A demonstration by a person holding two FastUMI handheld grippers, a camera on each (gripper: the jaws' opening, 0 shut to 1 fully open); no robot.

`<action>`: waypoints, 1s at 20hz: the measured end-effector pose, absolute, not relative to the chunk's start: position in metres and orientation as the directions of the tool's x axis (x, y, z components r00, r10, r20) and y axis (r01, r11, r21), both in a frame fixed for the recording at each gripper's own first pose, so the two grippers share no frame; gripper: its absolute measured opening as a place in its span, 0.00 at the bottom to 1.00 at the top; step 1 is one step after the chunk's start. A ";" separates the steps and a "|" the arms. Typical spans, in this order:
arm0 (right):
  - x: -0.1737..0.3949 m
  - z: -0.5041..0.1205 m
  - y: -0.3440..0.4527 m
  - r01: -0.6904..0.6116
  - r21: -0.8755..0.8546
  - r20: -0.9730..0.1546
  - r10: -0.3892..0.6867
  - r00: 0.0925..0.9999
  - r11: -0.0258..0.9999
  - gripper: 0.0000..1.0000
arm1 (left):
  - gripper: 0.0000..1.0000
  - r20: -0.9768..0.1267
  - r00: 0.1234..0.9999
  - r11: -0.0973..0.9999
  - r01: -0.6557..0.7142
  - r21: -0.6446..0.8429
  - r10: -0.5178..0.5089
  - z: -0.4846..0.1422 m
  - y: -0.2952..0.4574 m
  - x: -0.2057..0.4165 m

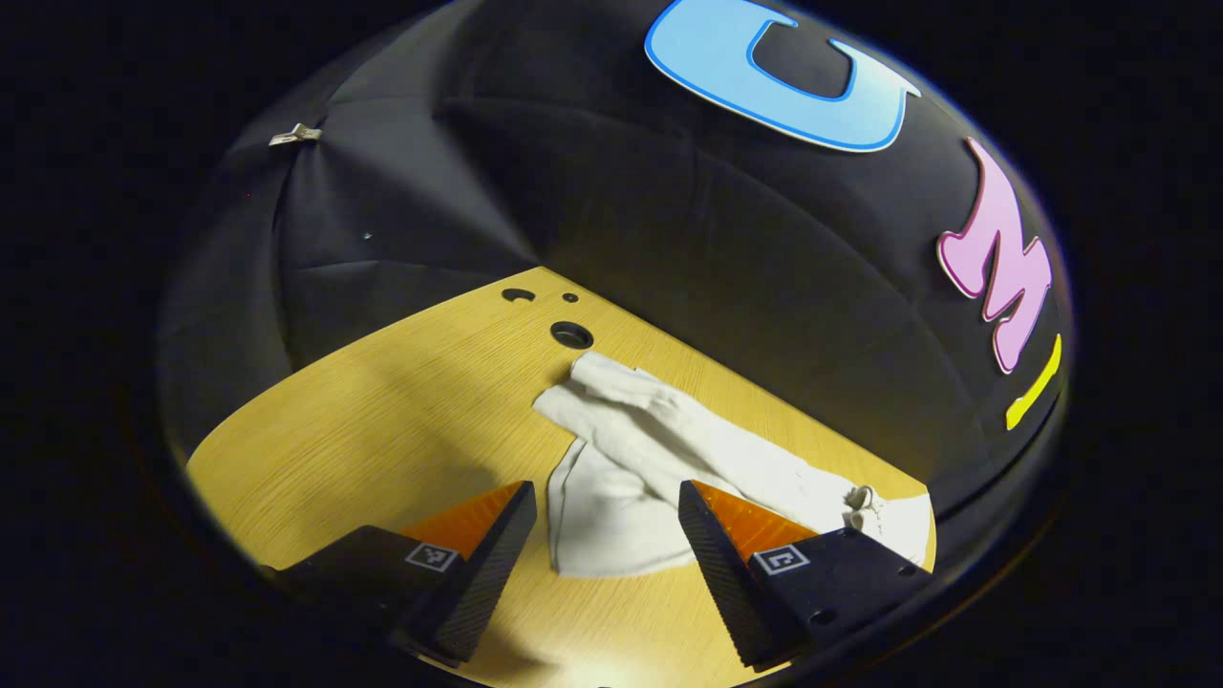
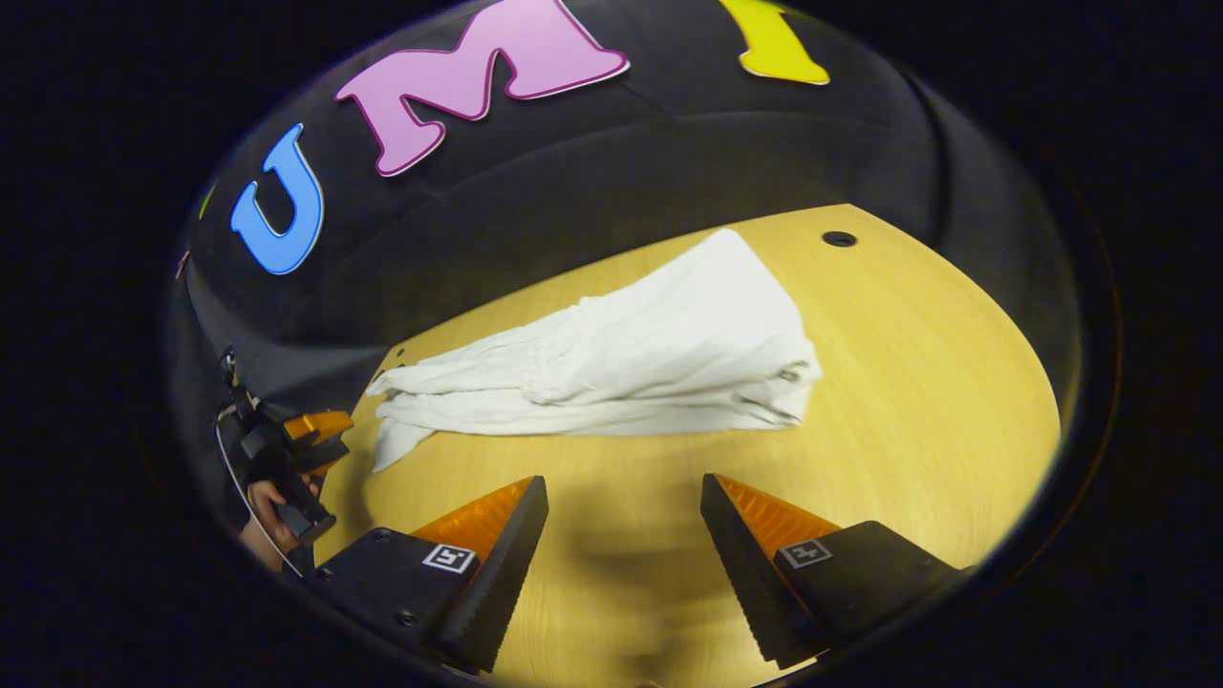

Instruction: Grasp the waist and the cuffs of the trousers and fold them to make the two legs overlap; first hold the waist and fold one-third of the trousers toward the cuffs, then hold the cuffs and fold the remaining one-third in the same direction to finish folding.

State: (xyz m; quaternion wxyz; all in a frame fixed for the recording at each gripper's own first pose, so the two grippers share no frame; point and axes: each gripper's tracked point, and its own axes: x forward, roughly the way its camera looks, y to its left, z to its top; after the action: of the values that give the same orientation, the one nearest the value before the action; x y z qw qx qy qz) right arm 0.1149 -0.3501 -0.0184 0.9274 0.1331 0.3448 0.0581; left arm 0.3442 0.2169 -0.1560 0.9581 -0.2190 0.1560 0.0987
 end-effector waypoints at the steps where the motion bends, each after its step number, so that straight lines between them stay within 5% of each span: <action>1: 0.099 -0.016 -0.363 0.008 0.292 -0.634 0.187 0.750 0.956 0.99 | 0.96 -0.344 0.931 0.887 -0.256 -0.386 0.119 -0.157 0.218 0.358; 8: 0.007 -0.003 -0.414 0.124 0.262 -0.688 0.095 0.720 0.957 0.98 | 0.96 -0.430 0.863 0.904 -0.378 -0.199 0.266 -0.195 0.235 0.414; 13: -0.029 -0.008 -0.397 0.010 0.156 -0.731 0.109 0.674 0.988 0.99 | 0.98 -0.450 0.829 0.929 -0.369 0.005 0.331 -0.205 0.230 0.425; 15: -0.035 -0.009 -0.376 -0.036 0.154 -0.734 0.139 0.665 0.987 0.99 | 1.00 -0.453 0.847 0.955 -0.294 0.035 0.277 -0.209 0.213 0.437; 16: -0.034 -0.007 -0.368 -0.050 0.144 -0.730 0.140 0.669 0.988 0.99 | 0.77 -0.451 0.850 0.958 -0.282 0.044 0.271 -0.208 0.210 0.441; 20: -0.027 0.008 -0.351 -0.089 0.111 -0.697 0.141 0.703 0.990 0.99 | 0.66 -0.470 0.852 0.967 -0.252 0.022 0.232 -0.210 0.207 0.438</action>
State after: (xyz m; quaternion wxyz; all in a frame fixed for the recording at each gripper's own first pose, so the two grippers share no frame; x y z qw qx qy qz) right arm -0.0272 -0.3508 0.0085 0.9221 0.0343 0.3805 0.0622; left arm 0.4378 0.2068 -0.2095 0.9620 -0.0202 0.2416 0.1259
